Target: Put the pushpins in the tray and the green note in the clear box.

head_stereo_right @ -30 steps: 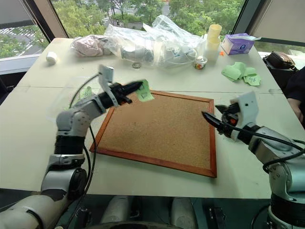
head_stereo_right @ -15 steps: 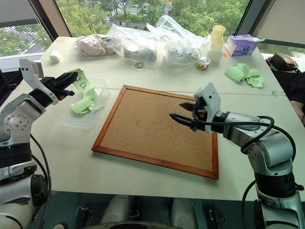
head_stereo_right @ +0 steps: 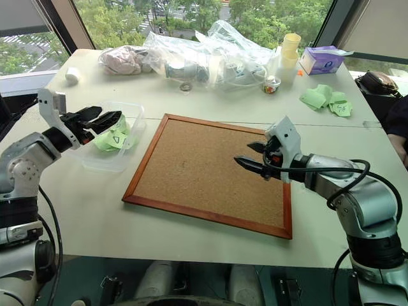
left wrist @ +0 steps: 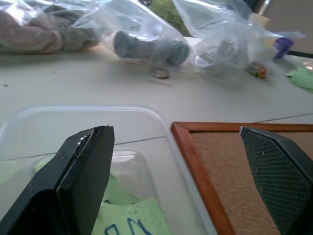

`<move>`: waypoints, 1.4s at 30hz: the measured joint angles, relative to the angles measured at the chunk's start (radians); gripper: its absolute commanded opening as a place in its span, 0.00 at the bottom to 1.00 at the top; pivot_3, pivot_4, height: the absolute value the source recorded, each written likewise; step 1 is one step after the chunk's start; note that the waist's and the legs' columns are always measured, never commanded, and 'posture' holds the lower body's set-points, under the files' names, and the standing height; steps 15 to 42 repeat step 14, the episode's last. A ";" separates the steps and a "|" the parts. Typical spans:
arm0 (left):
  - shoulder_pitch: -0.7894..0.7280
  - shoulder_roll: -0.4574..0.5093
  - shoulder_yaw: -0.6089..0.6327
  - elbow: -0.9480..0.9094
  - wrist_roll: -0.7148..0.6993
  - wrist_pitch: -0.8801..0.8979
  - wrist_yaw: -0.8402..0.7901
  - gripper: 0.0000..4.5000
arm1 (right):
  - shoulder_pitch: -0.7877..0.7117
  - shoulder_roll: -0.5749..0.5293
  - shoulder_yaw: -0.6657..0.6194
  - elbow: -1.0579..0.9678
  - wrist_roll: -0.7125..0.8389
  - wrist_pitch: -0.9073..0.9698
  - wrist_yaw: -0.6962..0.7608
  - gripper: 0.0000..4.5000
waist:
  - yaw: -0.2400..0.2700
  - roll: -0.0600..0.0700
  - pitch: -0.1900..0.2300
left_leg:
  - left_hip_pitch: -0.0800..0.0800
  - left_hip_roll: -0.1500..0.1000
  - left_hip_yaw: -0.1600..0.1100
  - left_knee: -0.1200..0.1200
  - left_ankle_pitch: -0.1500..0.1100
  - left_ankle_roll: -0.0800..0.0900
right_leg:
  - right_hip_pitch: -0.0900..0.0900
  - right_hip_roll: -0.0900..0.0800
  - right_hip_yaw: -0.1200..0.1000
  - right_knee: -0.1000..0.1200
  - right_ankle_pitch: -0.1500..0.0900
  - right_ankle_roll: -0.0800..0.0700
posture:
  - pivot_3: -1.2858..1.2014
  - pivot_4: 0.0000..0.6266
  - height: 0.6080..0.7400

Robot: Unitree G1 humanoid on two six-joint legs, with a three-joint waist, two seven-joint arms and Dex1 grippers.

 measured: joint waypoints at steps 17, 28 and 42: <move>0.092 0.017 -0.372 -0.264 0.021 0.012 -0.214 0.98 | 0.156 -0.053 -0.108 -0.063 0.026 -0.010 0.034 0.67 | -0.004 0.000 0.000 | 0.002 0.001 0.001 0.000 0.000 0.000 | 0.000 0.001 0.001 0.000 0.000 0.000 | 0.52 0.24 1.00; 0.092 0.017 -0.372 -0.264 0.021 0.012 -0.214 0.98 | 0.156 -0.053 -0.108 -0.063 0.026 -0.010 0.034 0.67 | -0.004 0.000 0.000 | 0.002 0.001 0.001 0.000 0.000 0.000 | 0.000 0.001 0.001 0.000 0.000 0.000 | 0.52 0.24 1.00; 0.092 0.017 -0.372 -0.264 0.021 0.012 -0.214 0.98 | 0.156 -0.053 -0.108 -0.063 0.026 -0.010 0.034 0.67 | -0.004 0.000 0.000 | 0.002 0.001 0.001 0.000 0.000 0.000 | 0.000 0.001 0.001 0.000 0.000 0.000 | 0.52 0.24 1.00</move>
